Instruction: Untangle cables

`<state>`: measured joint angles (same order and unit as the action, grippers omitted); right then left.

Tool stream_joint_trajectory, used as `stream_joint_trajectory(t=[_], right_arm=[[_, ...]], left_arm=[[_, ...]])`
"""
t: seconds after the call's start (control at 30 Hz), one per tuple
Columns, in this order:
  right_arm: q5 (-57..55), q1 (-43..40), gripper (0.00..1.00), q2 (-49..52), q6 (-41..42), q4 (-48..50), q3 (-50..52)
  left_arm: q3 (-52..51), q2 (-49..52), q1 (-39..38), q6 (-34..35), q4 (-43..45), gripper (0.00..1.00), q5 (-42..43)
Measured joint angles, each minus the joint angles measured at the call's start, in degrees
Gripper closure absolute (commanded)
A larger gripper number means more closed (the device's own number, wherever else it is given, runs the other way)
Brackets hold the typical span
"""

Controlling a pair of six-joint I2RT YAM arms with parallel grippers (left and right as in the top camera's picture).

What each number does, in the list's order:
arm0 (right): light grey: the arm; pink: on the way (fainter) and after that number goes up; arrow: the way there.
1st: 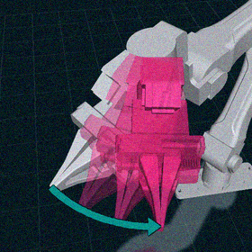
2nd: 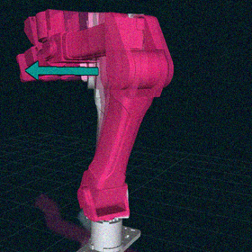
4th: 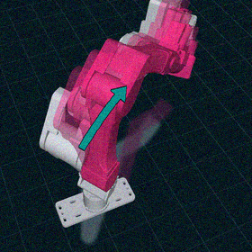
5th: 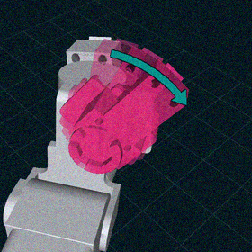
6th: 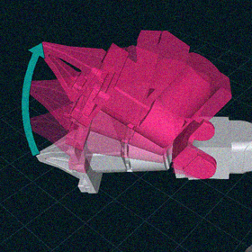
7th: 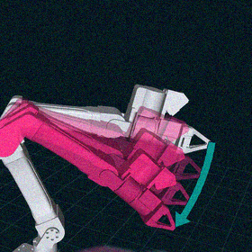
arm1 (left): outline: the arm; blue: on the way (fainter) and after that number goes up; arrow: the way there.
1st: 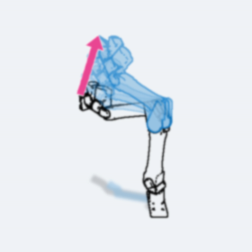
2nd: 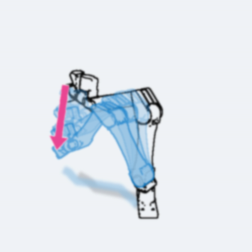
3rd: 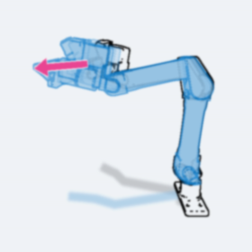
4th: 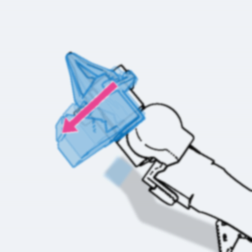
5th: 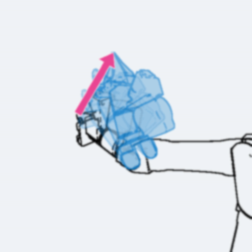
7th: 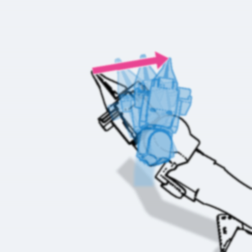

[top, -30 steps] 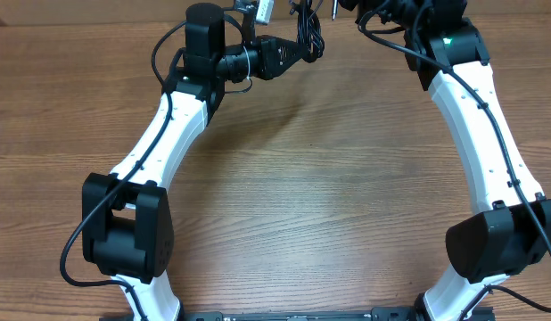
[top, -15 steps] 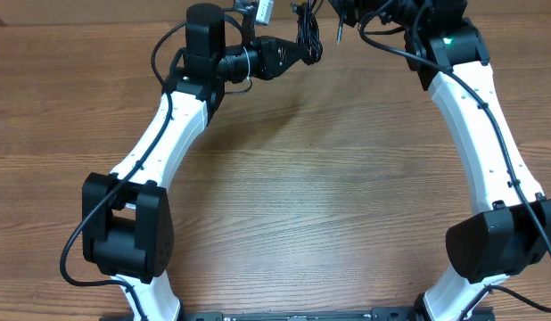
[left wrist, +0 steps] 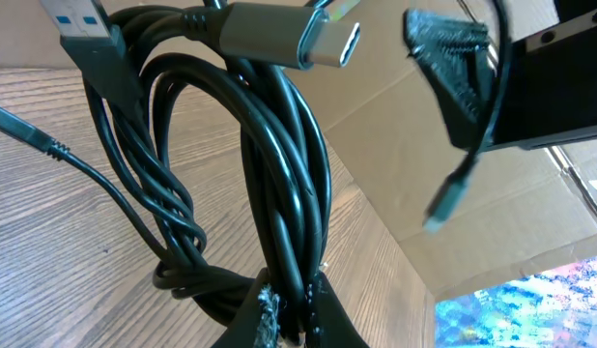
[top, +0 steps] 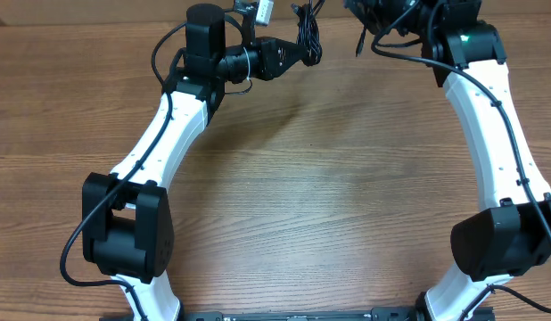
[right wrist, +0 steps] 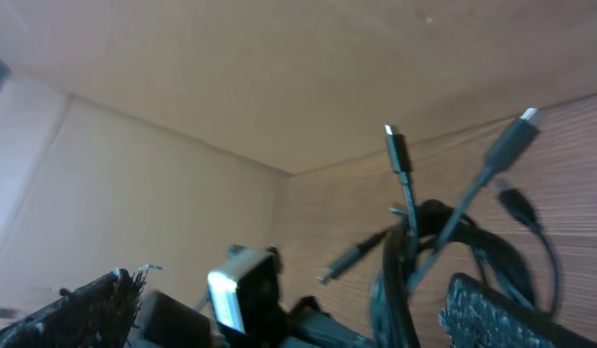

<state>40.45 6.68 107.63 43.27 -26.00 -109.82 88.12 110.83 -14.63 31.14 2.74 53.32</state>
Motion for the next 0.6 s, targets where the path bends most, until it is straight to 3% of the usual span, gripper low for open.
stream_joint_trajectory(t=[0.4,0.6], right_arm=[[-1.97,-1.88,0.0,0.0,-9.7,-12.68,0.0],[-10.82,-1.2,0.0,0.0,-12.76,-21.92,0.0]], left_arm=[[0.0,0.0,0.0,0.0,-0.39,0.96,-0.02],[0.0,0.0,0.0,0.0,-0.37,0.96,-0.02]])
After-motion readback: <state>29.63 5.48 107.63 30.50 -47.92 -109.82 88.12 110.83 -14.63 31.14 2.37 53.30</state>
